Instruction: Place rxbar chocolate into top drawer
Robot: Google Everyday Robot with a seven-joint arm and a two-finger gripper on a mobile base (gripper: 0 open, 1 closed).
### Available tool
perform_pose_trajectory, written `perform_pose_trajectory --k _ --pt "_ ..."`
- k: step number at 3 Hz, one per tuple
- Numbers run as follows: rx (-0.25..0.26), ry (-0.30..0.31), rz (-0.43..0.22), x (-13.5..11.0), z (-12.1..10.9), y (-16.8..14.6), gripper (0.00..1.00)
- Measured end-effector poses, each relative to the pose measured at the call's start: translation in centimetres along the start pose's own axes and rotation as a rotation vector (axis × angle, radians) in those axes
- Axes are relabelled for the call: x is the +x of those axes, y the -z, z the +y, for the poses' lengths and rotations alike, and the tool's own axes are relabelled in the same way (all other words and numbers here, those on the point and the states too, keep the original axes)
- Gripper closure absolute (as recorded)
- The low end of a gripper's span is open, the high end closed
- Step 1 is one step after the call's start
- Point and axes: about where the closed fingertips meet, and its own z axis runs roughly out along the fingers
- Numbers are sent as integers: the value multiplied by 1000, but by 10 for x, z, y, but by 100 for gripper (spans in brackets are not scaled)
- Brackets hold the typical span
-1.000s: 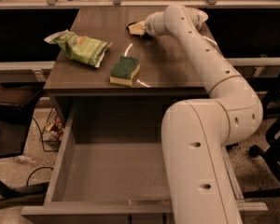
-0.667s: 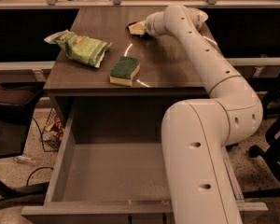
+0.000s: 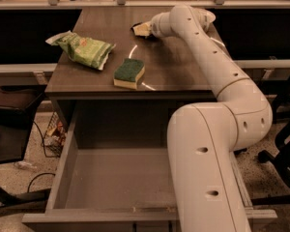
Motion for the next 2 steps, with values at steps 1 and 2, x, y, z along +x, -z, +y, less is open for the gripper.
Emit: perform_pose_trajectory --k 1,2 --pt "0 0 0 0 0 0 100" --pt "0 0 0 0 0 0 100"
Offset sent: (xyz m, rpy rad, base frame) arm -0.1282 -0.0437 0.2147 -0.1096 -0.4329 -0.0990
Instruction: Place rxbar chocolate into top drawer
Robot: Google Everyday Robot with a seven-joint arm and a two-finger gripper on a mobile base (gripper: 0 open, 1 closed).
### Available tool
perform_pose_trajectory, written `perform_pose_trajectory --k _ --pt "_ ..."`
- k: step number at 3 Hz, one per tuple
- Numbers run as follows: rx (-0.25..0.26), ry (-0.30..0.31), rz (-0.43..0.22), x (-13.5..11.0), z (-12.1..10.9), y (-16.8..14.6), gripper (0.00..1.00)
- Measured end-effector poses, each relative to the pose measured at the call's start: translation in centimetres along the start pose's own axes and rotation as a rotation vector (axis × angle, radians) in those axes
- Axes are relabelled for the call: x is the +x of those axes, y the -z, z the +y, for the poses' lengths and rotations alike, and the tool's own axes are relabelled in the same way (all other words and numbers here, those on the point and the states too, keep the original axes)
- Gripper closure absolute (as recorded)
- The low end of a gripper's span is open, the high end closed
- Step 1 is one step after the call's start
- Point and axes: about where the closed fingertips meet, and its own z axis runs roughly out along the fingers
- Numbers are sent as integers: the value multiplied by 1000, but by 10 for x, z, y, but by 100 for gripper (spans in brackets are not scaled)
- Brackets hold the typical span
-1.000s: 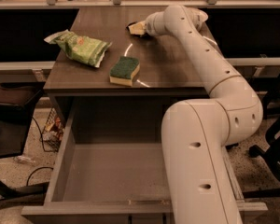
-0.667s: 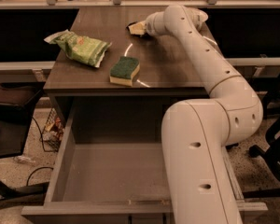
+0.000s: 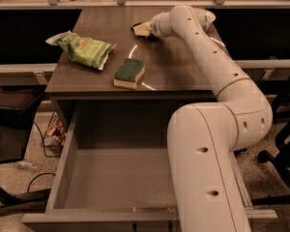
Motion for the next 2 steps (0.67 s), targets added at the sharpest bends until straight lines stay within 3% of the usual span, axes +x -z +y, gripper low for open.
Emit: perform_pose_trajectory --k 2 --pt "0 0 0 0 0 0 100"
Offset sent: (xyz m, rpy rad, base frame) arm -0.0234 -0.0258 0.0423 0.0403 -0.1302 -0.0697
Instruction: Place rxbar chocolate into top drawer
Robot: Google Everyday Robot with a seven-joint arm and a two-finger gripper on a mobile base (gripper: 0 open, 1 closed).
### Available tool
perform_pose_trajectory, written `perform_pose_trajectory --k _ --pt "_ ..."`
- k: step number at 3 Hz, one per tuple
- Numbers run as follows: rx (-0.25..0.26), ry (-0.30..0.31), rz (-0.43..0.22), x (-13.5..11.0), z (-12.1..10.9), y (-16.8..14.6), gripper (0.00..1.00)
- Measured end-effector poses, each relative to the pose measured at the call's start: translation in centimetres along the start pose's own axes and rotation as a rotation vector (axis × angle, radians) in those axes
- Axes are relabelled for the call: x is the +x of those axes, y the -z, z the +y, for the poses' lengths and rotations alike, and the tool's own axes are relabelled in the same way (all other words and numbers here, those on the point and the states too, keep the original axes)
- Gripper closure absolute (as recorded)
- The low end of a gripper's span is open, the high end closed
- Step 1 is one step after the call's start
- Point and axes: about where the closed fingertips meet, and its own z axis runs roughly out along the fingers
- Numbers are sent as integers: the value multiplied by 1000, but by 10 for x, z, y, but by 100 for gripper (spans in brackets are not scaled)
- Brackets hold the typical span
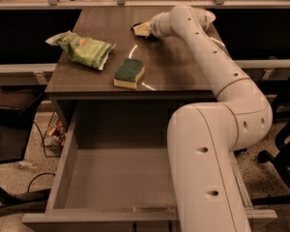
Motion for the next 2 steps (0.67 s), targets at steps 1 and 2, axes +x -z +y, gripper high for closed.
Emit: perform_pose_trajectory --k 1,2 --pt "0 0 0 0 0 0 100" --pt "0 0 0 0 0 0 100"
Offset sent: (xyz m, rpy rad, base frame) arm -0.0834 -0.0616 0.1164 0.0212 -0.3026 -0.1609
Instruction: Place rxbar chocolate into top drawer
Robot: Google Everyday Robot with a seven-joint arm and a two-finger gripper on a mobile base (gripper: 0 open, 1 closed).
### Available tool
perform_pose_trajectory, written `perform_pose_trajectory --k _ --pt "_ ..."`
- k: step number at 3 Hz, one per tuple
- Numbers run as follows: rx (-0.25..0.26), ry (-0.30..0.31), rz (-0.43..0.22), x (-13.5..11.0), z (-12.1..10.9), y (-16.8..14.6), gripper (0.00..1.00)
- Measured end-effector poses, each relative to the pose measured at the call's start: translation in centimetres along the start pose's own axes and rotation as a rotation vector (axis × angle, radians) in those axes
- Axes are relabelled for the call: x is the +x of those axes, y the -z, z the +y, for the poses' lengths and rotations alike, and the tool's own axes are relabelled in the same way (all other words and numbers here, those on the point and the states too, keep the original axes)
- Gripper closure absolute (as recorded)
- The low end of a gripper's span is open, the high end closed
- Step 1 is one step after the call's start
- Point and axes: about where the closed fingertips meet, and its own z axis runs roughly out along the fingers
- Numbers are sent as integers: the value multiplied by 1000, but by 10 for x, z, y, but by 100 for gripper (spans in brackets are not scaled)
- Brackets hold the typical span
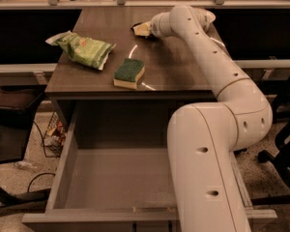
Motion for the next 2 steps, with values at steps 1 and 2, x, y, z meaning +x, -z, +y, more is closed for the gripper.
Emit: perform_pose_trajectory --k 1,2 --pt "3 1 -5 -2 -1 1 100" --pt "62 16 -84 -27 -12 29 100"
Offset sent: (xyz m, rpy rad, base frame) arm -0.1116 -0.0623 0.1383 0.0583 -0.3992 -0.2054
